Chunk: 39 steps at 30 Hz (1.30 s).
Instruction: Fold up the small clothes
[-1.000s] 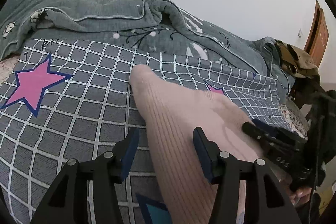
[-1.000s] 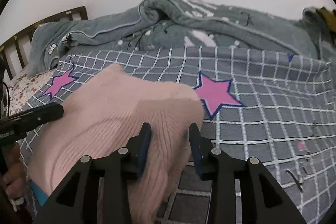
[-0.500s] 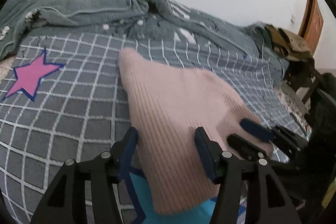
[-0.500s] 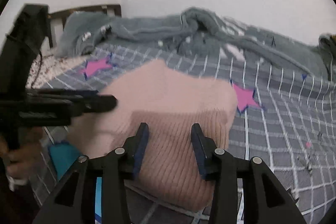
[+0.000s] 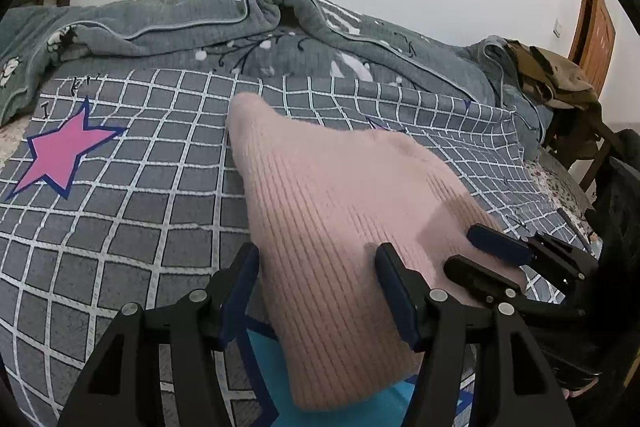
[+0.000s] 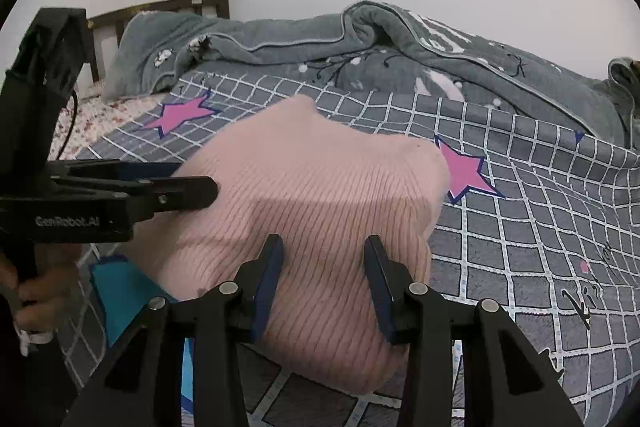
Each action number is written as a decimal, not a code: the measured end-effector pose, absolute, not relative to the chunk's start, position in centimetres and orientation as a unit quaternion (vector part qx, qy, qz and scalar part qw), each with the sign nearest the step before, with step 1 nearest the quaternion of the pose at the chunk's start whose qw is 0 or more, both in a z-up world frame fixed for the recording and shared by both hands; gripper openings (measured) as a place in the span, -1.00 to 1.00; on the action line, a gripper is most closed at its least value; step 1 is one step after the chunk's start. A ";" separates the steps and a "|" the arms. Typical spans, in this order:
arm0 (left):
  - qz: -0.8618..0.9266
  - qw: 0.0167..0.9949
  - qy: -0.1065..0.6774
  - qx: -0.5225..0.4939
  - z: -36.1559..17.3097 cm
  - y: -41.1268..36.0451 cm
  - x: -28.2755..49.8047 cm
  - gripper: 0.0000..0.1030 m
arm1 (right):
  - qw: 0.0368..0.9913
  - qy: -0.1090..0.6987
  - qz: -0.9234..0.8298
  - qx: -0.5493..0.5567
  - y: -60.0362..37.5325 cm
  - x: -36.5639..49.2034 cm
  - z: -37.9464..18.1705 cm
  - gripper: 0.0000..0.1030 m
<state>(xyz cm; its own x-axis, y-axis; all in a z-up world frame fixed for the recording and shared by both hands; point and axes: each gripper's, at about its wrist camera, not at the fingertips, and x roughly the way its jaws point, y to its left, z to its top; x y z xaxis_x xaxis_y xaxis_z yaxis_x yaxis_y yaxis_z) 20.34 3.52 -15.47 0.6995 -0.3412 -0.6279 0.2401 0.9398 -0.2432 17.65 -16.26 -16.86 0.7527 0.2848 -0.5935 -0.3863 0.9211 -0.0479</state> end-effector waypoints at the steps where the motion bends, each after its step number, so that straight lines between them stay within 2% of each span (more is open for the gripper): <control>1: -0.158 0.919 0.352 -0.074 -15.3 3.5 20.4 0.16 | 0.933 0.300 0.183 -0.081 -16.3 17.6 -16.6 -0.22; 16: -0.141 0.929 0.334 -0.077 -13.9 4.0 23.7 0.13 | 0.946 0.274 0.172 -0.024 -17.1 21.2 -13.8 -0.22; 23: -0.131 0.931 0.334 -0.065 -13.9 4.3 26.2 0.13 | 0.944 0.290 0.156 -0.032 -17.9 23.7 -15.0 -0.22; 27: -0.098 0.940 0.324 -0.040 -13.6 4.4 27.5 0.25 | 0.942 0.301 0.143 -0.040 -18.1 25.1 -15.5 -0.22; 39: -0.099 0.932 0.349 -0.006 -15.6 4.0 30.5 0.26 | 0.931 0.341 0.123 -0.044 -18.2 28.5 -17.0 -0.22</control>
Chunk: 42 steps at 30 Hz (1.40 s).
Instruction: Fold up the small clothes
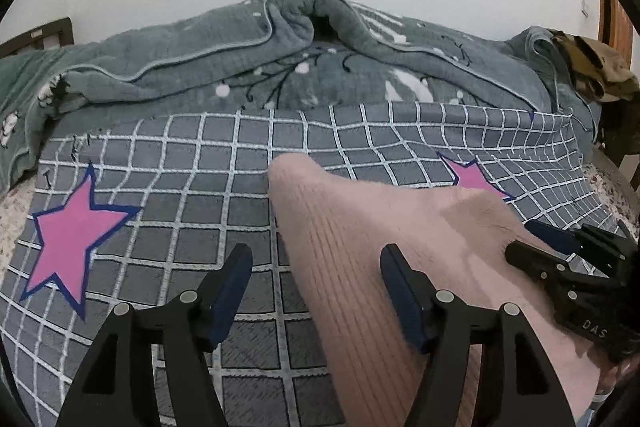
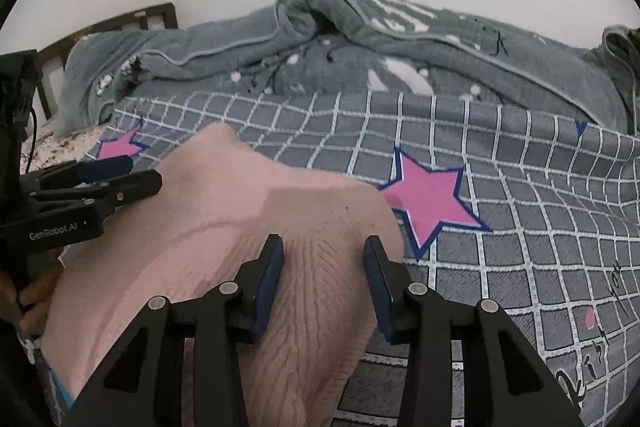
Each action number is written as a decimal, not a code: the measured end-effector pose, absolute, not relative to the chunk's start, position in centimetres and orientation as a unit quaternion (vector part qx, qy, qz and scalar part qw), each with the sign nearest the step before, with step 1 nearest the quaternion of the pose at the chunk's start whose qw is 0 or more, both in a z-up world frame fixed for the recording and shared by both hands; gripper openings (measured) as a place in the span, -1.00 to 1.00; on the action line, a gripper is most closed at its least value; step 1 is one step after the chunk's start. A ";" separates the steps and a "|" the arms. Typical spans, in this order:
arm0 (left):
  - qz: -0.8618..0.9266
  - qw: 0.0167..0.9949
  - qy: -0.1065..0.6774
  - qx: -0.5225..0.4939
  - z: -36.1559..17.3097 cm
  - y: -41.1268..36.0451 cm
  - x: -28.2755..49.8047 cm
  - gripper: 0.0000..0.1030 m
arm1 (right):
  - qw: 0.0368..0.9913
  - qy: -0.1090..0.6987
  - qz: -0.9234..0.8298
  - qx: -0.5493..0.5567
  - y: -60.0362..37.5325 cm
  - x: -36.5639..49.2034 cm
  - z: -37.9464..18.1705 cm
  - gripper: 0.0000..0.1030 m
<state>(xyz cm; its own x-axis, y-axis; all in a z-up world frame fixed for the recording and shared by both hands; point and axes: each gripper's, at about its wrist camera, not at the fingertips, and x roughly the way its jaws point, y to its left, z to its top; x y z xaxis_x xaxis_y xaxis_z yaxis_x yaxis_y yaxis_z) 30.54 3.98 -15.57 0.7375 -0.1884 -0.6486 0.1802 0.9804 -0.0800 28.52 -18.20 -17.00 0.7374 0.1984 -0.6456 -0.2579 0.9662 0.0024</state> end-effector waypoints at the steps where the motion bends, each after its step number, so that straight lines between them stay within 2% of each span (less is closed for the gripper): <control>1: -0.099 0.931 0.351 -0.007 -15.7 4.0 30.7 0.26 | 0.930 0.343 0.123 -0.043 -18.2 28.6 -17.1 -0.22; 12: -0.101 0.927 0.361 -0.025 -16.7 4.4 31.5 0.38 | 0.926 0.357 0.124 -0.018 -19.1 29.2 -17.7 -0.20; 27: -0.091 0.924 0.369 -0.039 -16.9 4.8 31.5 0.41 | 0.937 0.331 0.112 0.016 -20.4 28.4 -16.8 -0.19; 42: -0.095 0.925 0.364 -0.059 -17.0 5.4 30.7 0.46 | 0.936 0.341 0.083 0.027 -21.3 28.4 -17.1 -0.19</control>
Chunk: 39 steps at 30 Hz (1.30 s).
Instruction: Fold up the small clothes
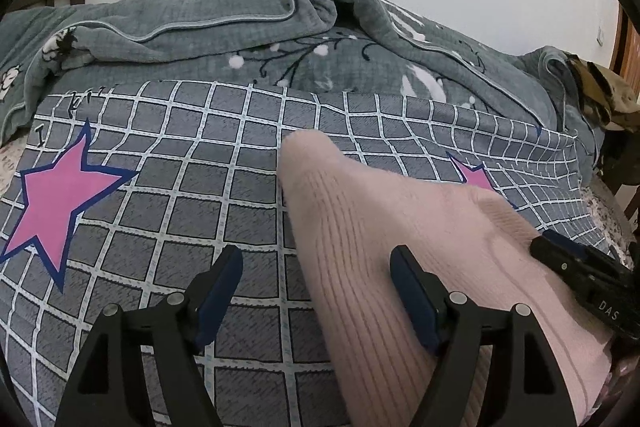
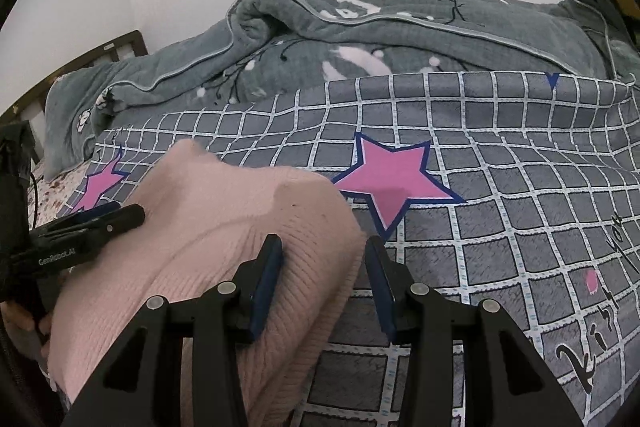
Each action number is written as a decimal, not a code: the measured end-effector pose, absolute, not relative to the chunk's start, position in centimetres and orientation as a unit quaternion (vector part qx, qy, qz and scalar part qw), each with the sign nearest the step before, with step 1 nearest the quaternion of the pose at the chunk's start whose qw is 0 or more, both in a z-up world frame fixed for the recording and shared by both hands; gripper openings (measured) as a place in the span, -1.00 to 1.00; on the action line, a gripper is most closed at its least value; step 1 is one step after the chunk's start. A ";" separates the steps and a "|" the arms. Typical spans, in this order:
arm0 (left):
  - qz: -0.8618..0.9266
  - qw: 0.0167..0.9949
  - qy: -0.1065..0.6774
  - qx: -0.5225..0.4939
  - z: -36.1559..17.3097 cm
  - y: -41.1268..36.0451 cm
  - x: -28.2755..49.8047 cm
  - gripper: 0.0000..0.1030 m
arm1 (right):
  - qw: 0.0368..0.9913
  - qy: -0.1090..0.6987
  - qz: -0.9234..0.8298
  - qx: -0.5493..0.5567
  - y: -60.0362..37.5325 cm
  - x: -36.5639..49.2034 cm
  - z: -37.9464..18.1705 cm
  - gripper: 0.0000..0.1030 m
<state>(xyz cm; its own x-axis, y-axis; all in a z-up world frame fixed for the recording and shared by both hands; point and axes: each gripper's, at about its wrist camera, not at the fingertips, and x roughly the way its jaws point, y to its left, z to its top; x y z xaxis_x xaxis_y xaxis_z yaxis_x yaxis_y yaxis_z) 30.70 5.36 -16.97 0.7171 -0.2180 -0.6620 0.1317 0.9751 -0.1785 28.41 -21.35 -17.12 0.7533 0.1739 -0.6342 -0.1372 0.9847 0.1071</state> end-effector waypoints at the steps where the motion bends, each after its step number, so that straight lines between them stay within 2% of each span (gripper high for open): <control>1: -0.094 0.926 0.362 -0.059 -16.9 5.3 30.5 0.46 | 0.937 0.339 0.080 0.024 -21.4 28.2 -17.1 -0.19; 13: -0.107 0.932 0.344 -0.048 -16.1 4.9 28.2 0.47 | 0.949 0.282 0.139 0.014 -20.9 23.5 -15.2 -0.19; 18: -0.105 0.933 0.341 -0.039 -16.0 4.4 27.7 0.49 | 0.948 0.284 0.130 -0.051 -19.0 22.2 -16.2 -0.19; 23: -0.105 0.934 0.340 -0.040 -16.0 4.4 27.2 0.49 | 0.945 0.305 0.120 -0.017 -20.3 22.8 -16.5 -0.15; 39: -0.107 0.936 0.334 -0.038 -15.9 4.0 24.2 0.50 | 0.948 0.299 0.107 -0.013 -20.5 20.7 -16.0 -0.15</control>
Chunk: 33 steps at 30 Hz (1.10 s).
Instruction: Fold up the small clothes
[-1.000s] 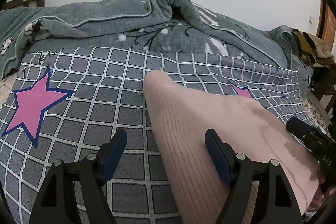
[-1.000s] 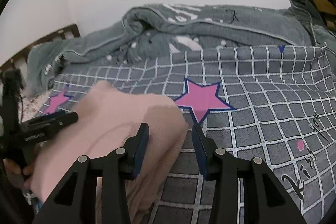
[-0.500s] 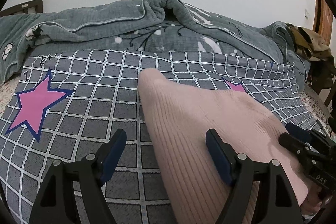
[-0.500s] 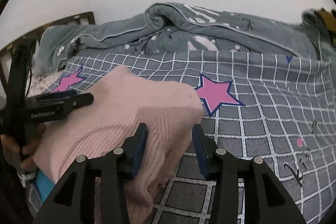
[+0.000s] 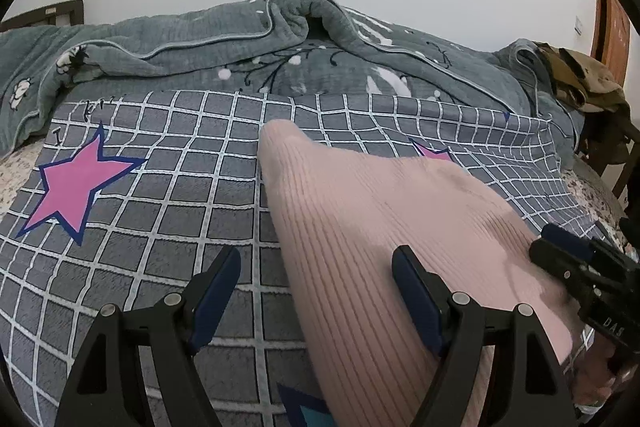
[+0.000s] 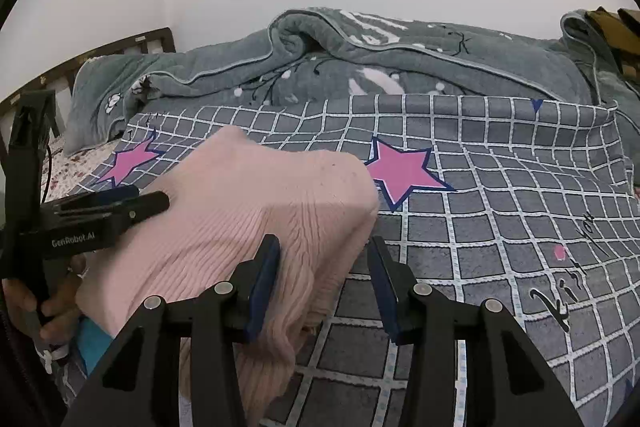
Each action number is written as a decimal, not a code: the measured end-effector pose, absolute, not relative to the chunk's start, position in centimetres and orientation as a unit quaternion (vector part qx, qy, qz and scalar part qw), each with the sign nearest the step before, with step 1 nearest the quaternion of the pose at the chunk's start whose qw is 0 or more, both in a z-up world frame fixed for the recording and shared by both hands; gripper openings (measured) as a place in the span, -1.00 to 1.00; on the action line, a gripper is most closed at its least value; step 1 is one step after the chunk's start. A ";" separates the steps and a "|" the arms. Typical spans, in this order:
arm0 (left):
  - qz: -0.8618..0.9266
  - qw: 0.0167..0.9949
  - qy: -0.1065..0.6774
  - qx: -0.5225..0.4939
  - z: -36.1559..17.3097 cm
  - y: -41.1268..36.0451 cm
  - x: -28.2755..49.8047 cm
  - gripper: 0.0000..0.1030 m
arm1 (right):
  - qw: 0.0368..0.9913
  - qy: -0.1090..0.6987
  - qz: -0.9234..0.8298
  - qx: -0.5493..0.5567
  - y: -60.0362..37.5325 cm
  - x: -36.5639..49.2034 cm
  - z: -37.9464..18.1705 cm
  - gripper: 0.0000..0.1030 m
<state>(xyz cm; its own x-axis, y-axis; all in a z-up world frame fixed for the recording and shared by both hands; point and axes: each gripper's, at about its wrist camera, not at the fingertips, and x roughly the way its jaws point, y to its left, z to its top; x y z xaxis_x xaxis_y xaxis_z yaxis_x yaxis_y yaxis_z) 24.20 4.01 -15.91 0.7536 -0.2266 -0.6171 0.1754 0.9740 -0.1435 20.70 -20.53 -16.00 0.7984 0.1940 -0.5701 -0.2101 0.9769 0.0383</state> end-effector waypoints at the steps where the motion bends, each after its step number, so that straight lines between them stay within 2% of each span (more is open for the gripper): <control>1: -0.106 0.937 0.332 -0.037 -15.8 4.0 23.9 0.50 | 0.949 0.298 0.105 -0.016 -20.5 20.5 -15.9 -0.15; 18: -0.146 0.925 0.345 -0.060 -16.1 2.2 17.8 0.49 | 0.942 0.326 0.075 -0.001 -21.4 14.3 -15.9 -0.15; 23: -0.149 0.930 0.335 -0.023 -15.7 1.4 14.8 0.49 | 0.943 0.328 0.063 0.006 -22.1 11.7 -14.3 -0.15; 33: -0.095 0.931 0.350 -0.026 -12.1 1.7 10.0 0.51 | 0.940 0.339 0.035 0.023 -23.5 7.4 -10.2 -0.15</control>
